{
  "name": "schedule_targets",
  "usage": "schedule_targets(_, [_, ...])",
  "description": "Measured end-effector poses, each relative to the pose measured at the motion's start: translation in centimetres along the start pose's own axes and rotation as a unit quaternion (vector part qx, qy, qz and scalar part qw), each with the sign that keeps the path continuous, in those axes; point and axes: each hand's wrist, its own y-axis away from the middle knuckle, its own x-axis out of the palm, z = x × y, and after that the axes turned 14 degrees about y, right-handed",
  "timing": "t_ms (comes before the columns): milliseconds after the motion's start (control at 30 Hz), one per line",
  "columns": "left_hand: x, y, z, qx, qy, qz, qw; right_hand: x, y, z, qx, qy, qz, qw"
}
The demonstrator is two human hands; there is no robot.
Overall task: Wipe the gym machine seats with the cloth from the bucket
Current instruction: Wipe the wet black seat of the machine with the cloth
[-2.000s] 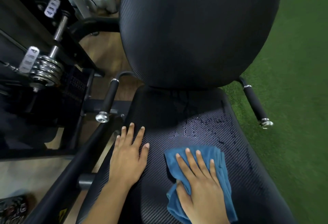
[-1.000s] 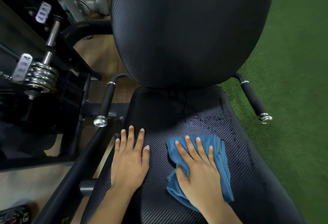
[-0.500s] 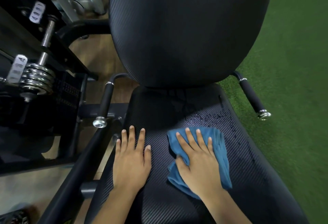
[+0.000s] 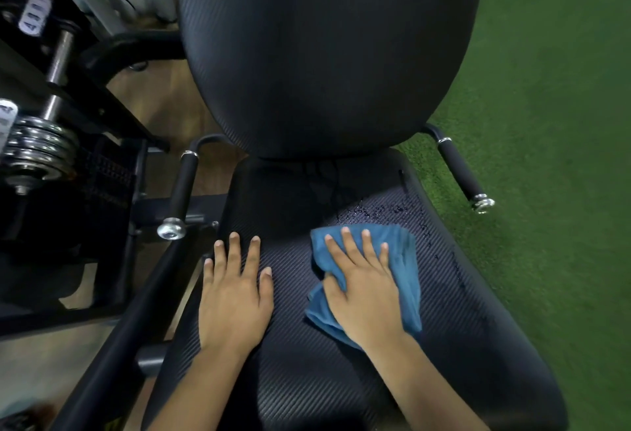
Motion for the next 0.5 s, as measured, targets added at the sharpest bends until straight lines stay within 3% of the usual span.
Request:
schedule_targets(133, [-0.1, 0.0, 0.1, 0.003, 0.004, 0.002, 1.0, -0.3, 3.4, 0.0, -0.067, -0.019, -0.004, 0.998])
schedule_targets(333, [-0.1, 0.3, 0.0, 0.001, 0.011, 0.0, 1.0, -0.2, 3.8, -2.3, 0.02, -0.019, -0.016, 0.999])
schedule_targets(500, [0.0, 0.1, -0.2, -0.001, 0.005, -0.001, 1.0, -0.1, 2.8, -1.0, -0.009, 0.022, 0.004, 1.0])
